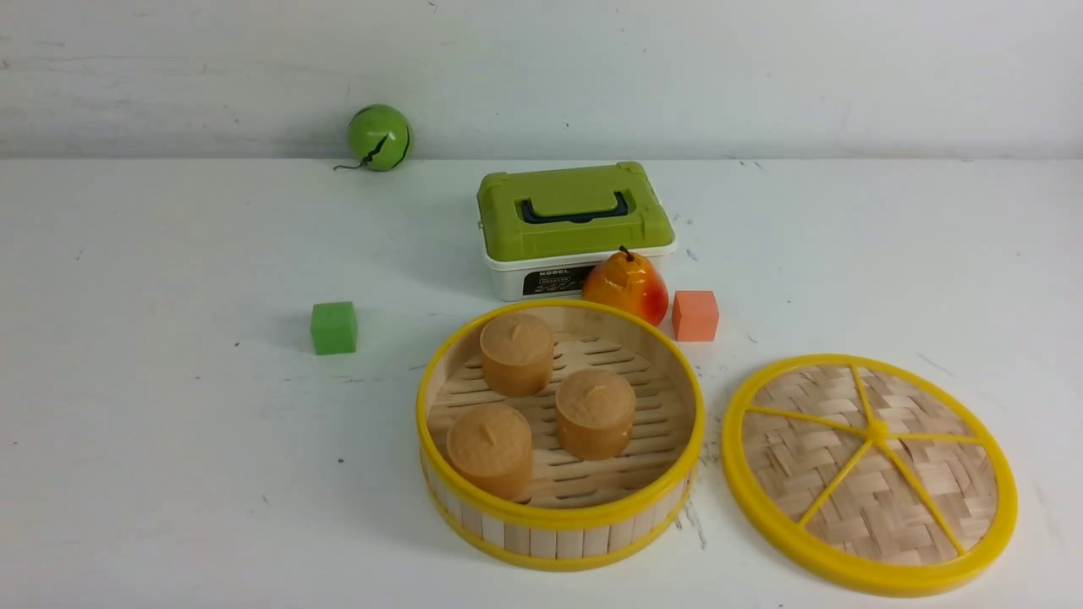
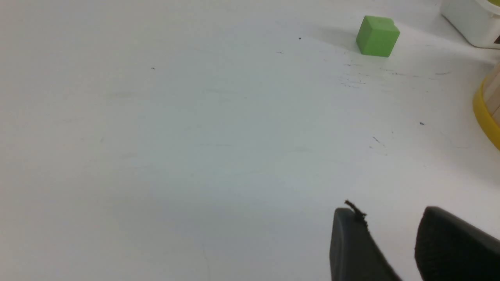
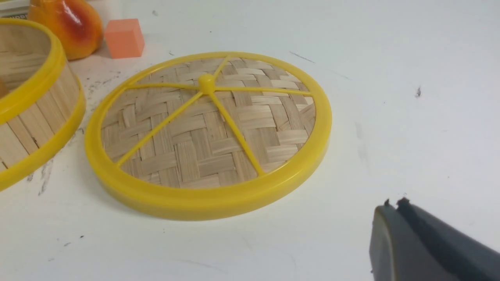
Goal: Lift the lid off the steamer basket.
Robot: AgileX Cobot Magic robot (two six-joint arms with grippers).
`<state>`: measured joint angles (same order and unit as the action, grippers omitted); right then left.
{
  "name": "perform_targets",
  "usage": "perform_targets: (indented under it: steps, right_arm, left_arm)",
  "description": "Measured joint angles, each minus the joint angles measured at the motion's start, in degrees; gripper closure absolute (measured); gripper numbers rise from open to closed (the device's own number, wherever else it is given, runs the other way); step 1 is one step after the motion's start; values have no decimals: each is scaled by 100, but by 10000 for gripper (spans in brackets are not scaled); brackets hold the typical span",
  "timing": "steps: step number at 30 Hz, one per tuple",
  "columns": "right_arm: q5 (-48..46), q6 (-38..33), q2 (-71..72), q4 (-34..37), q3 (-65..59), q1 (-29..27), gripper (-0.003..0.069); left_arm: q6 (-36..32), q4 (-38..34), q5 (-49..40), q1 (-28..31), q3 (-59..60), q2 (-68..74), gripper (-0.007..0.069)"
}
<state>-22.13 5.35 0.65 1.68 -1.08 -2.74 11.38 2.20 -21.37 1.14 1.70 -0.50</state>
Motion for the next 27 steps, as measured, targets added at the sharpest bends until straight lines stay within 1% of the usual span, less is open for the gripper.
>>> perform_targets:
  steps: [27]
  right_arm:
    - [0,0,0,0,0,0,637]
  left_arm:
    - [0,0,0,0,0,0,385]
